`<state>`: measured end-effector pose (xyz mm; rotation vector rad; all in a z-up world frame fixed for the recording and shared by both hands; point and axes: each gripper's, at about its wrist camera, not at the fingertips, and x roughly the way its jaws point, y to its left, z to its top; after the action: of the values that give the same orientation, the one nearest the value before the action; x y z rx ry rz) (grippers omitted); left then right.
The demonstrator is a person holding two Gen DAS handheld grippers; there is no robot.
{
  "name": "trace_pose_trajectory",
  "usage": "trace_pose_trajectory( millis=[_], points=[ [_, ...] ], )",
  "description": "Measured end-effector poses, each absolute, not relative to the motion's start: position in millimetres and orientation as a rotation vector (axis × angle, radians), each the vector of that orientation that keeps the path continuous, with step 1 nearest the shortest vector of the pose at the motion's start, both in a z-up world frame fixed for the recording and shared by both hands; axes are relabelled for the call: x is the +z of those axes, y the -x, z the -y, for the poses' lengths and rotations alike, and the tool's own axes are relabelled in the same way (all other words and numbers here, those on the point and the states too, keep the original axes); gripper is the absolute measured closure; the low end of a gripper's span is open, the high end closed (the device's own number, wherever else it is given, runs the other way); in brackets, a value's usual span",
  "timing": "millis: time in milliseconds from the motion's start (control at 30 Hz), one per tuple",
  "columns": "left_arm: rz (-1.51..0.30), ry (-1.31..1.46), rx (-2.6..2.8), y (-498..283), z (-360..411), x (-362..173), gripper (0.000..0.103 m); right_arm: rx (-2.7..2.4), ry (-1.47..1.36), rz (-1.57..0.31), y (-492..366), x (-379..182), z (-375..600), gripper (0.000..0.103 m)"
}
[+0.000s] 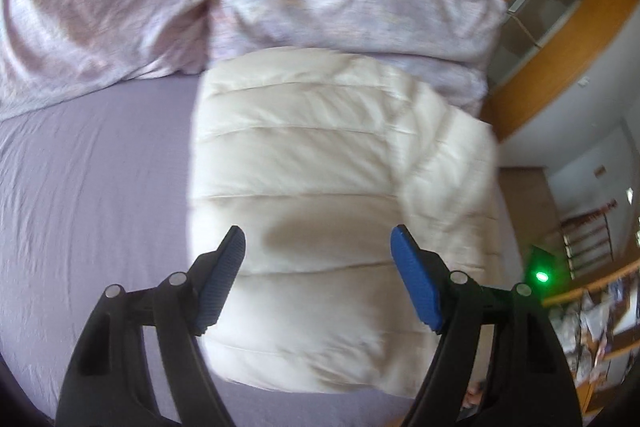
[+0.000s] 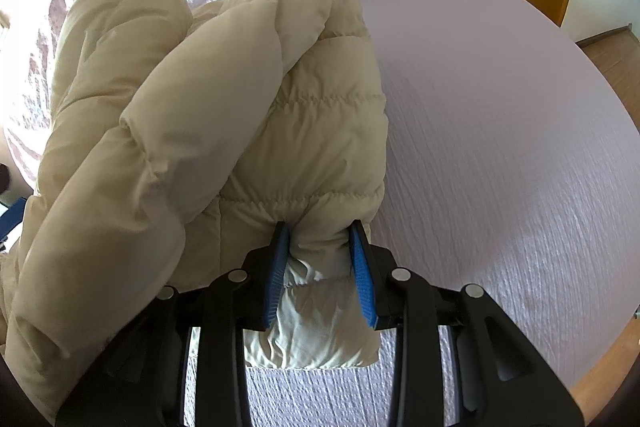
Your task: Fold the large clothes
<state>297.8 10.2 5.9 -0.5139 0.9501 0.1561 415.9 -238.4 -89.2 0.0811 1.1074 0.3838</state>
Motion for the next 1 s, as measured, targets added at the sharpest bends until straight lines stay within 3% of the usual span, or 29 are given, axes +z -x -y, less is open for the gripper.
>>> trace_pose_trajectory(
  millis=[367,1000],
  points=[
    [-1.041,0.489,0.167,-306.4,-5.2,-33.8,0.028,0.370,-0.083,-1.110,-414.5,-90.2,237.1,0.070],
    [-1.075,0.370,0.184,-328.9,25.5,-58.4,0.026,0.324,-0.048,-1.051,-398.9,-71.9,252.6,0.070]
  ],
)
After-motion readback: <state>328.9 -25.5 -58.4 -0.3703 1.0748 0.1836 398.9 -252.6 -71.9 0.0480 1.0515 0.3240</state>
